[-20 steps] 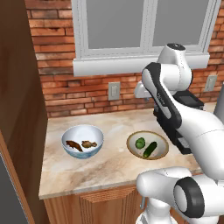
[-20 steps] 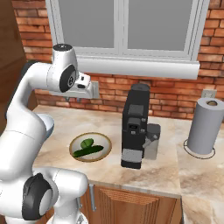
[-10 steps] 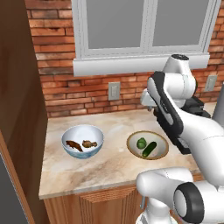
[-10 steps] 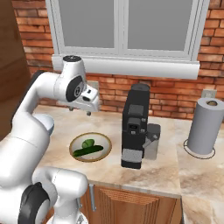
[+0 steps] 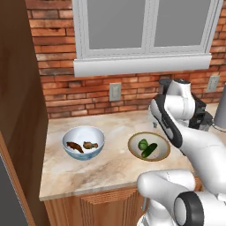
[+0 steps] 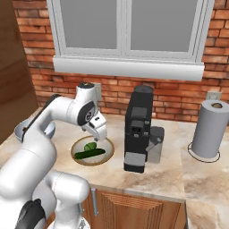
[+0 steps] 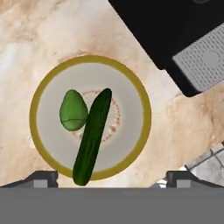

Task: Place the bowl with the cucumber and avocado on the second highest shelf of the fridge. Place the bowl with the chicken drumsticks on the top shelf of the fridge.

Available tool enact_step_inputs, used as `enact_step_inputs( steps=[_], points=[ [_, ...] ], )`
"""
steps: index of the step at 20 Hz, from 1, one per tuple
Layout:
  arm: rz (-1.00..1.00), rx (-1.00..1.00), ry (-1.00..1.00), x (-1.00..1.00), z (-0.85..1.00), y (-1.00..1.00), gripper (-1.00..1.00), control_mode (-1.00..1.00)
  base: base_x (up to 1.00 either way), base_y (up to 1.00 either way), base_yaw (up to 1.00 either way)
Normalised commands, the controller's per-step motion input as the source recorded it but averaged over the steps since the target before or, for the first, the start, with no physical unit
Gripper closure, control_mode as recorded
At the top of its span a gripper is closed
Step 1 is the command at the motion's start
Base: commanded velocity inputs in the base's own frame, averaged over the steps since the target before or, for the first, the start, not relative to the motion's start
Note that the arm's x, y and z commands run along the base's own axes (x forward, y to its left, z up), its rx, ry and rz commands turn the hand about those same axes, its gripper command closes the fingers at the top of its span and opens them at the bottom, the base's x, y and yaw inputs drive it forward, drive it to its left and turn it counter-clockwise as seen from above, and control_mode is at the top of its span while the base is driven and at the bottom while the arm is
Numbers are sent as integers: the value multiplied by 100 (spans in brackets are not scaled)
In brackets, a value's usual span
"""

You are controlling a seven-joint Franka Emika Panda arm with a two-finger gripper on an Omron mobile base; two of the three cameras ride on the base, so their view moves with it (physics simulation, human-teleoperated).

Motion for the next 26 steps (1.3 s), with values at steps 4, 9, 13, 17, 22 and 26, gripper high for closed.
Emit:
enact_step_inputs(
  steps=[4, 9, 13, 17, 22, 26],
  points=[
    [-38, 14, 0, -14, -74, -11, -100, -100, 0, 0, 0],
    [-33, 11, 0, -15, -79, -34, -100, -100, 0, 0, 0],
    [-9, 4, -5, 1, -46, -17, -100, -100, 0, 0, 0],
    [6, -6, -1, 0, -41, 4, -100, -100, 0, 0, 0],
    [10, -3, -1, 0, -46, 1, -100, -100, 0, 0, 0],
    [1, 0, 0, 24, -18, 10, -100, -100, 0, 0, 0]
  ],
)
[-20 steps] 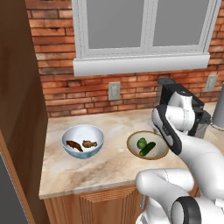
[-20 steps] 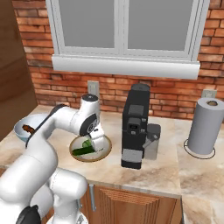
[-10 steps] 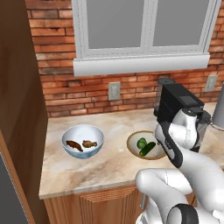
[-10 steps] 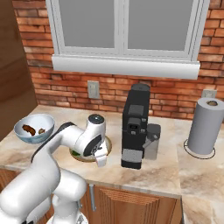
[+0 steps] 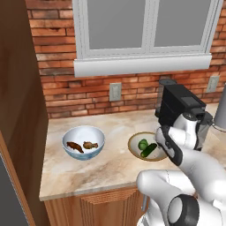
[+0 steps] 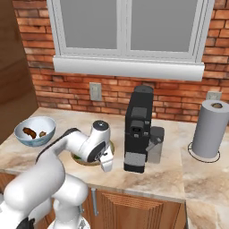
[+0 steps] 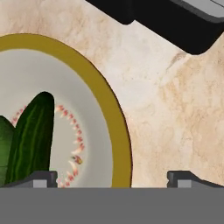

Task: Place the bowl with the cucumber and avocado on the second highest shelf of the fridge. Place the bowl with the chicken drumsticks on the top shelf of the fridge.

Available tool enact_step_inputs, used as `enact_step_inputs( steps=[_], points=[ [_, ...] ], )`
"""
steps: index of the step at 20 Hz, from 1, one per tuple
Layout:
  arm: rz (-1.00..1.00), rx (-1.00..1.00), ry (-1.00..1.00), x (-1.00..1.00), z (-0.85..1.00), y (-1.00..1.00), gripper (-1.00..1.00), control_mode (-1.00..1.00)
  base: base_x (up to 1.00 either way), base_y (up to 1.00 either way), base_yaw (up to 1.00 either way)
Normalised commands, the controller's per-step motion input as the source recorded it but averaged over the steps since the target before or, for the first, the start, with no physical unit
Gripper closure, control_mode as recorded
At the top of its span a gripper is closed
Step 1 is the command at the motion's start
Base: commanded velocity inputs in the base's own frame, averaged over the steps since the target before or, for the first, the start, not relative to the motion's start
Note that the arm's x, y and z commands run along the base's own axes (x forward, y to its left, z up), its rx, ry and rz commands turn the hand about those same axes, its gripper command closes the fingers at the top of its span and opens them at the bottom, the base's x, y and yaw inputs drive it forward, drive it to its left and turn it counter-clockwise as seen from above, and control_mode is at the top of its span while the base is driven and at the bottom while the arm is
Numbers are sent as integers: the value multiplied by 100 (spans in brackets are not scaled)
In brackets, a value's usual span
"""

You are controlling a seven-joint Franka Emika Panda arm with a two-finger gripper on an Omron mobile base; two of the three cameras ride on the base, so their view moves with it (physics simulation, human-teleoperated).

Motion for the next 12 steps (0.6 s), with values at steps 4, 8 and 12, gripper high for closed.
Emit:
enact_step_inputs(
  steps=[4, 8, 12],
  points=[
    [0, -1, 0, 19, -35, 22, -100, -100, 0, 0, 0],
    [0, -5, 1, 11, -40, 23, -100, -100, 0, 0, 0],
    [0, -6, 3, -5, -61, 4, -100, -100, 0, 0, 0]
  ],
)
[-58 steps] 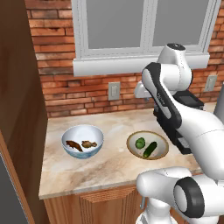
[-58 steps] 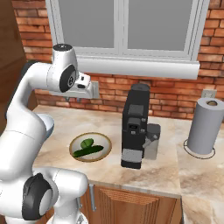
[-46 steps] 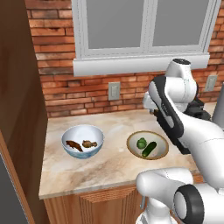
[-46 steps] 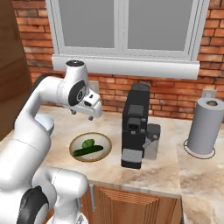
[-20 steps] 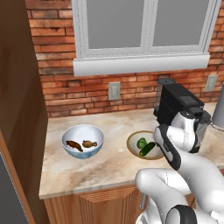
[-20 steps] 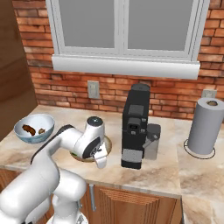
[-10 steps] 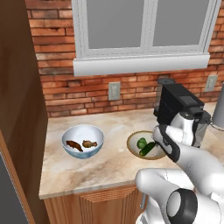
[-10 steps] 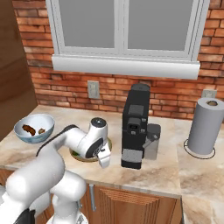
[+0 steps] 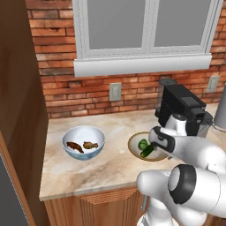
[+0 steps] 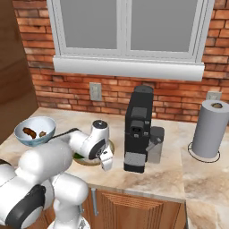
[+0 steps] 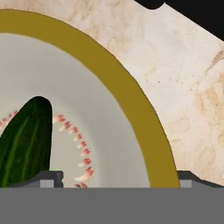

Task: Place the bowl with the cucumber and avocado on the second highest shelf of the fridge. Place the bowl with the chicken drumsticks on the top shelf of the fridge.

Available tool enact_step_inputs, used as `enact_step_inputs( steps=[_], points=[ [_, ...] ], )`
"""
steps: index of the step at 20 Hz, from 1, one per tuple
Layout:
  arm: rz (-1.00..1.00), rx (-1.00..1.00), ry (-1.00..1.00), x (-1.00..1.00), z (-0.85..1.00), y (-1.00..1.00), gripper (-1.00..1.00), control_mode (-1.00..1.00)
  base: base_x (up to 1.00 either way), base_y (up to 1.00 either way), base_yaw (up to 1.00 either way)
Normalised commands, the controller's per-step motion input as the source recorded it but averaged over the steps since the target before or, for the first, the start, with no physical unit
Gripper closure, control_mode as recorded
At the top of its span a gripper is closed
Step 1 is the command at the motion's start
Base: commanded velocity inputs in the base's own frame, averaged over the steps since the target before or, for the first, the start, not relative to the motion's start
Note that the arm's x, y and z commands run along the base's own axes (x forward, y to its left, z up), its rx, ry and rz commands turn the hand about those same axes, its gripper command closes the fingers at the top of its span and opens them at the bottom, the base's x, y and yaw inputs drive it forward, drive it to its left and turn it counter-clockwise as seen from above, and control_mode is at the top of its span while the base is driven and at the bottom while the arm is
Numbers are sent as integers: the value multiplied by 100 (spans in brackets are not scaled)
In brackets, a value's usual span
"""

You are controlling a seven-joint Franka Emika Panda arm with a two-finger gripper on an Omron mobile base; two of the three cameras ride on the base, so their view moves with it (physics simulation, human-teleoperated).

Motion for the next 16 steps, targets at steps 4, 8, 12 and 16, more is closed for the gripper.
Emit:
enact_step_inputs(
  steps=[4, 8, 12, 16],
  points=[
    [0, -3, 0, -9, -44, 0, 100, -100, 0, 0, 0],
    [0, 0, -1, 1, -23, 0, 100, -100, 0, 0, 0],
    [0, 0, 0, 4, -4, 0, 100, -100, 0, 0, 0],
    [0, 0, -2, -1, 1, 0, 100, -100, 0, 0, 0]
  ],
)
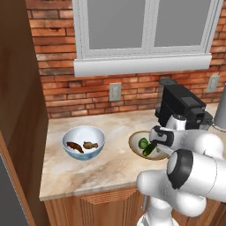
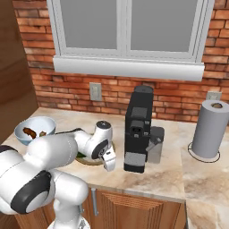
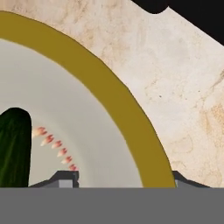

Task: Place the bowl with the cucumber and avocado on the second highest shelf of the fridge. Place the bowl with the chicken drumsticks on the top shelf of the fridge.

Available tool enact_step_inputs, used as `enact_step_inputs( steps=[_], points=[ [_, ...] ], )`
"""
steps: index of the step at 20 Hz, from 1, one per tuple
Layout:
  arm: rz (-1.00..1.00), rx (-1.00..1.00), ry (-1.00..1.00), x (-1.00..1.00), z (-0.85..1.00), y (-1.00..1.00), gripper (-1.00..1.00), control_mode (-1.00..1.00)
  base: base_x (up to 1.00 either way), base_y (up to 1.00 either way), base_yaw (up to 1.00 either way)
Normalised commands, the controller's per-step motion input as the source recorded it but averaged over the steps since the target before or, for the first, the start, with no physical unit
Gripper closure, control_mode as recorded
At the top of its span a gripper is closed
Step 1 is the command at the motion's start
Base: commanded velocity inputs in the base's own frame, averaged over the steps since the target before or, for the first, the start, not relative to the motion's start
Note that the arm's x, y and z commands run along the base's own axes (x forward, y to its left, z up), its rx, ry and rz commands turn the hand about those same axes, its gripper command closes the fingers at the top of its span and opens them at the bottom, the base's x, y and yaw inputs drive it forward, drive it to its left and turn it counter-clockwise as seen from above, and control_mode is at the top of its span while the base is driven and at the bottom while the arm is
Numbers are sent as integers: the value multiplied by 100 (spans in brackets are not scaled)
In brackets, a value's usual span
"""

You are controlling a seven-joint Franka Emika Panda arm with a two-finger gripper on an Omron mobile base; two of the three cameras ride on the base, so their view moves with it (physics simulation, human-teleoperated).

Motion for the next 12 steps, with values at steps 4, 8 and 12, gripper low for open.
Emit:
enact_step_inputs(
  steps=[4, 8, 12],
  points=[
    [0, 0, -21, -26, 20, 0, 100, -100, 0, 0, 0],
    [0, -4, -27, -27, 13, 9, 100, -100, 0, 0, 0],
    [-1, -3, -22, -26, 62, 21, 100, -100, 0, 0, 0]
  ],
)
